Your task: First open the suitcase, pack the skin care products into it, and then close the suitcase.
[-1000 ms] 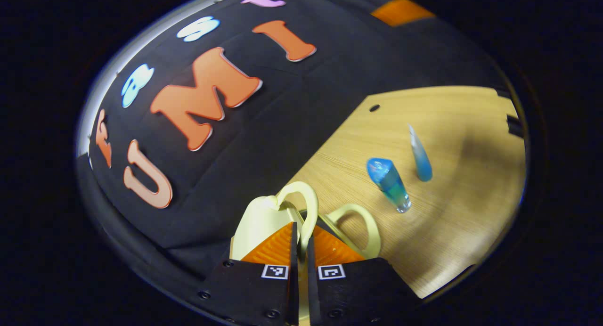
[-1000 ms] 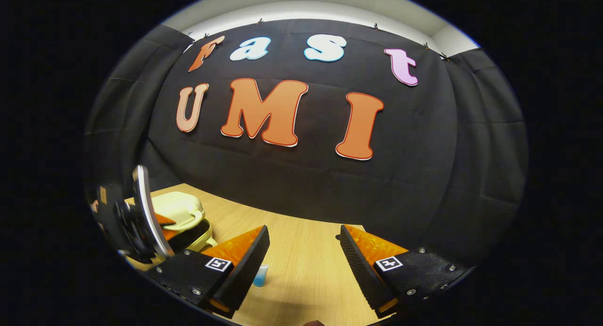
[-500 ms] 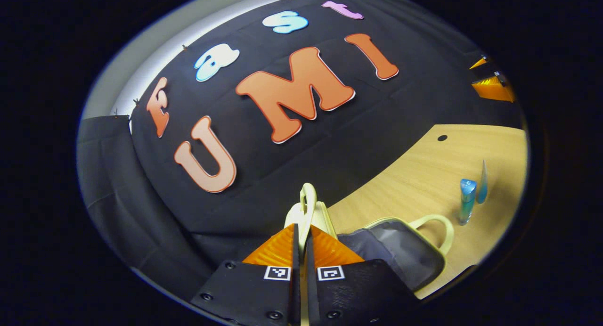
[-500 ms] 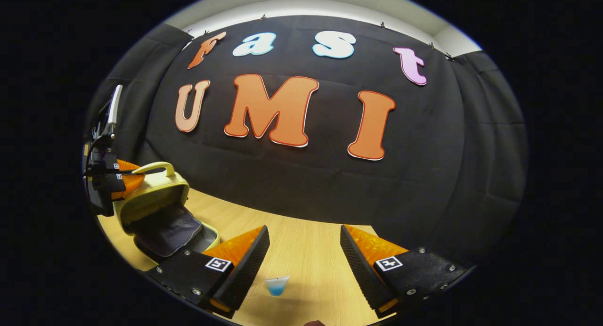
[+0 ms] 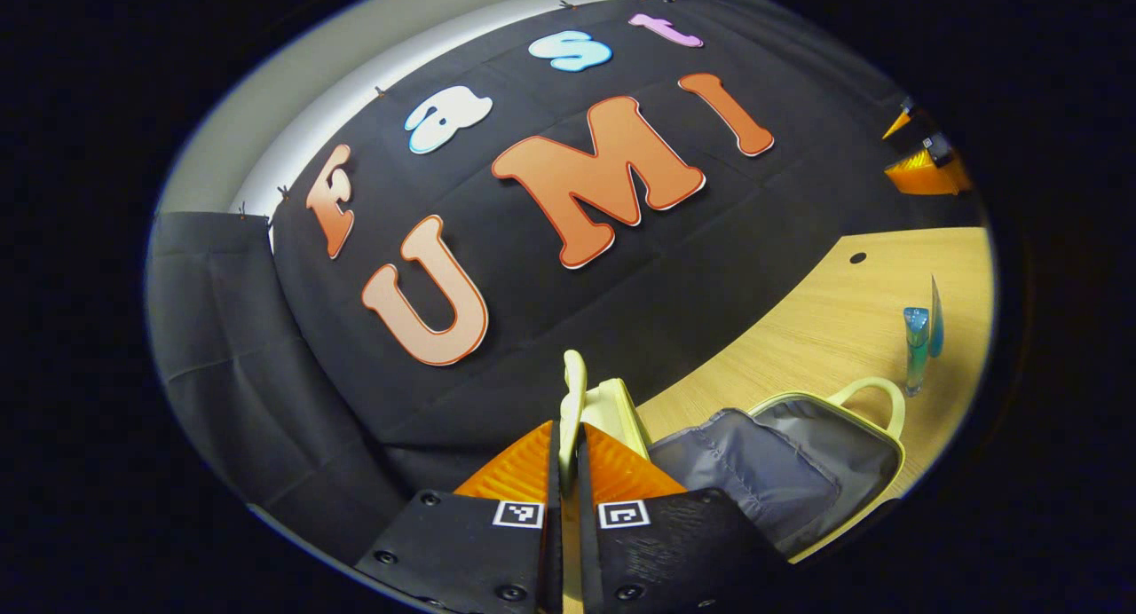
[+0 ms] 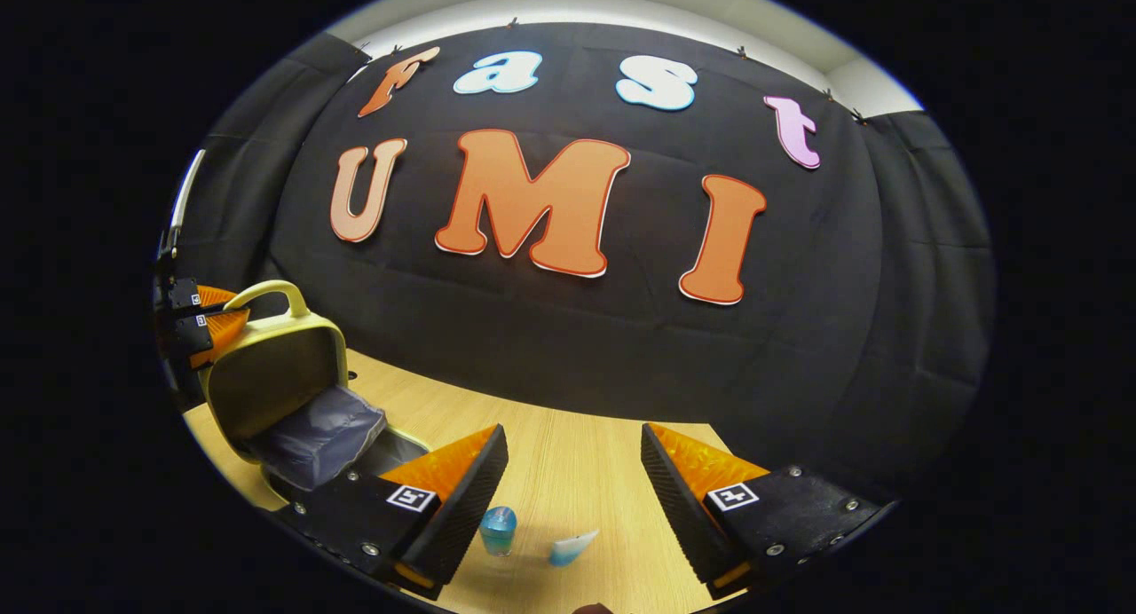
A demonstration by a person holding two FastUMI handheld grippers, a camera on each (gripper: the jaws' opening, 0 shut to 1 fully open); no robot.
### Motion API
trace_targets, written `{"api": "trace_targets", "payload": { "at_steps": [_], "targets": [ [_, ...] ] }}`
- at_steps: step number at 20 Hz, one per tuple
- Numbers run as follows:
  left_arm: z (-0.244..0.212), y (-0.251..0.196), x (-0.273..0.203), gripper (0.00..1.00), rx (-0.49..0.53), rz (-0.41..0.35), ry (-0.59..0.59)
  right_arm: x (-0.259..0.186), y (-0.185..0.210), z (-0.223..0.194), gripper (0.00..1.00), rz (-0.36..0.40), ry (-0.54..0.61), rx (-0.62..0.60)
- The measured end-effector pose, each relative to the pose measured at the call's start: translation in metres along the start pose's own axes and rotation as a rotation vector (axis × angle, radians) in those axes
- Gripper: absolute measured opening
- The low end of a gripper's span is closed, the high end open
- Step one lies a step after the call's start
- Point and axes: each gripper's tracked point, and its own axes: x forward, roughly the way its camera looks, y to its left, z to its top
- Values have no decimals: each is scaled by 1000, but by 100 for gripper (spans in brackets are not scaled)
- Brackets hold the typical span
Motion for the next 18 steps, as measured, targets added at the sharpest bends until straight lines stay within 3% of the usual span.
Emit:
{"api": "trace_targets", "payload": {
  "at_steps": [3, 8, 12, 18],
  "targets": [
    [-14, 29, 6, 8, -77, 4, 23, -2, 12, 8, 95, 5, 3, -23],
    [-71, 86, 15, 8, -205, 76, 110, 1, 25, 18, 95, 6, -2, -46],
    [-141, 129, 31, 8, -208, 151, 221, 3, 35, 16, 95, 10, 19, -69],
    [-249, 141, 46, 9, -245, 165, 431, 9, 46, 12, 95, 28, 45, -67]
  ]
}}
